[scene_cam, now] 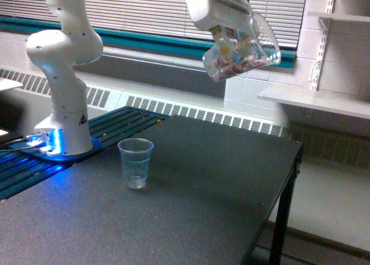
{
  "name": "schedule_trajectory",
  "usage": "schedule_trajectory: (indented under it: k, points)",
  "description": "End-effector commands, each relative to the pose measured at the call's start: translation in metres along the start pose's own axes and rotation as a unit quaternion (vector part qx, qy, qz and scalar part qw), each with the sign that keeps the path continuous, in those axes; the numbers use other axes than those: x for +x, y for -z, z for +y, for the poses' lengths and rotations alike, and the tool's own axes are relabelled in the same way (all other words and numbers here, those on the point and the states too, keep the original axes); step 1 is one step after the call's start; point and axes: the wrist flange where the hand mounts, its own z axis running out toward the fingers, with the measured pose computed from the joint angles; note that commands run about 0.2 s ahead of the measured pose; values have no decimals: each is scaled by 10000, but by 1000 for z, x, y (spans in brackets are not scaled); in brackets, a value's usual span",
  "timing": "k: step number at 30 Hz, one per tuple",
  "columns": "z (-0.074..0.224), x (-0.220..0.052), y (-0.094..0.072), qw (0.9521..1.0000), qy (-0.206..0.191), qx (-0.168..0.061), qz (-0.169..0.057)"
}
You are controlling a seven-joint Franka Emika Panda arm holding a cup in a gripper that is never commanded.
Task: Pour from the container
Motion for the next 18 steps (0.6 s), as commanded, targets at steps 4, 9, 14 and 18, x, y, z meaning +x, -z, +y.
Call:
schedule_trajectory:
  k: [4, 9, 14, 18]
  points:
    - [-43, -94, 23, 9881, 1435, -364, -423]
    - [-29, -122, 32, 9809, 1720, -689, -598]
    - [-3, -139, 37, 9771, 1691, -995, -819]
    - [17, -151, 44, 9756, 1636, -1130, -931]
